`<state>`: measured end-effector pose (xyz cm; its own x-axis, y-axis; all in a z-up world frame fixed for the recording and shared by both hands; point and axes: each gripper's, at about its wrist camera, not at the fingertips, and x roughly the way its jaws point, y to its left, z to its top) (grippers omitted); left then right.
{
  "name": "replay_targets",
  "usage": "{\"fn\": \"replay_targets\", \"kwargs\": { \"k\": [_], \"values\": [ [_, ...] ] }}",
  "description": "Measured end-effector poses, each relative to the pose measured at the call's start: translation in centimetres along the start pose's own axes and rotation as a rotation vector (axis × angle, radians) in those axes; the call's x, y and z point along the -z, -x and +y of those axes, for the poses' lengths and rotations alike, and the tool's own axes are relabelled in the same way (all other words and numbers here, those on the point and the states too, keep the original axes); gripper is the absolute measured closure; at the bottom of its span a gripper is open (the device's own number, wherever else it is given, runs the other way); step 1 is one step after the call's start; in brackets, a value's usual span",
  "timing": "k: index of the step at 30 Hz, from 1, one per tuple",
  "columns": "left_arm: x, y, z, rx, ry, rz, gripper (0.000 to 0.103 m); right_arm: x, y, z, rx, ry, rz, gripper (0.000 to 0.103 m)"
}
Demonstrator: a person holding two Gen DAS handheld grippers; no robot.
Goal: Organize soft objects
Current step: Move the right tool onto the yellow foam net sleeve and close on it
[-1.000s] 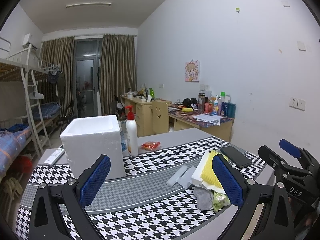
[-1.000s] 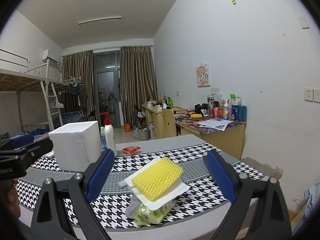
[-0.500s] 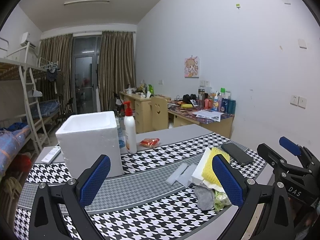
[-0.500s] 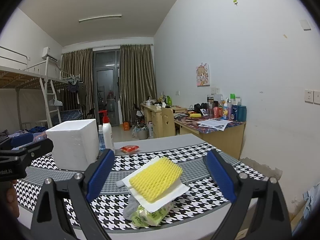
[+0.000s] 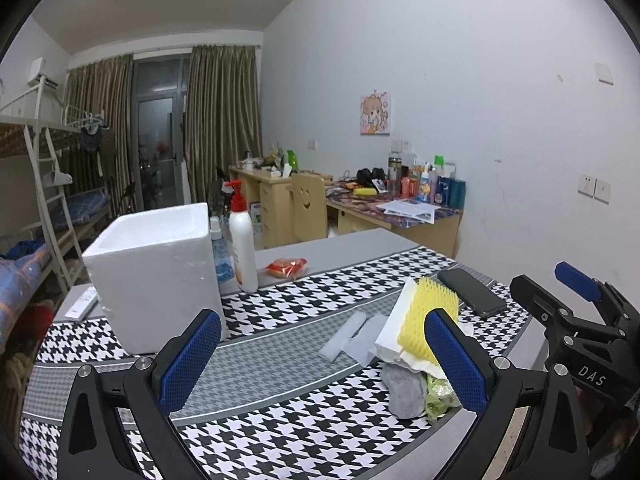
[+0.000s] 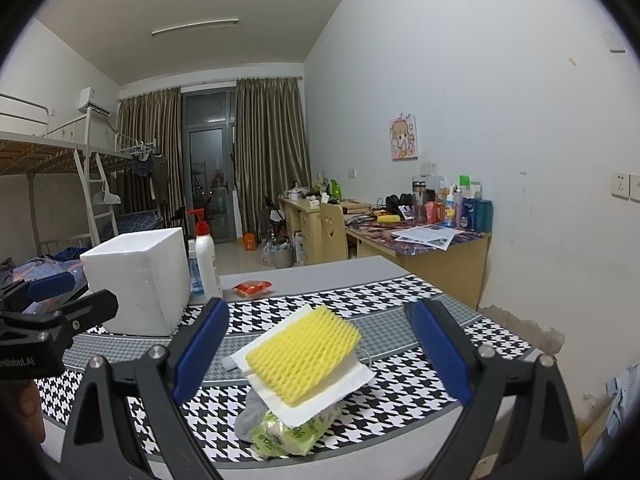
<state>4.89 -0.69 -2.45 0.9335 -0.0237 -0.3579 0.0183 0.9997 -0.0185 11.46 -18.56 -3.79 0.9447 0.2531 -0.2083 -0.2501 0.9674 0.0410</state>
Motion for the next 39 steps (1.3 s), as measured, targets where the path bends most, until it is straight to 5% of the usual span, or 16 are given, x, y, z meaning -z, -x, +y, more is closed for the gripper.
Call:
{"fn": "replay_targets", "kwargs": {
  "k": [14, 31, 39],
  "values": [
    [0.4, -4.0, -1.2, 0.040, 0.002, 0.078, 0.001, 1.1, -2.5, -1.8, 0.024, -0.011, 0.091, 0.008],
    [1.1, -6.8, -0.1, 0.000, 0.018, 0.124, 0.001, 2.6, -6.4, -1.6, -0.041, -0.032, 0.209, 0.008],
    [1.5, -7.7, 0.2, -0.007, 0.019, 0.150, 0.001, 3.5, -8.5, -1.5, -0.090, -0.048, 0.273, 0.016]
  ]
}}
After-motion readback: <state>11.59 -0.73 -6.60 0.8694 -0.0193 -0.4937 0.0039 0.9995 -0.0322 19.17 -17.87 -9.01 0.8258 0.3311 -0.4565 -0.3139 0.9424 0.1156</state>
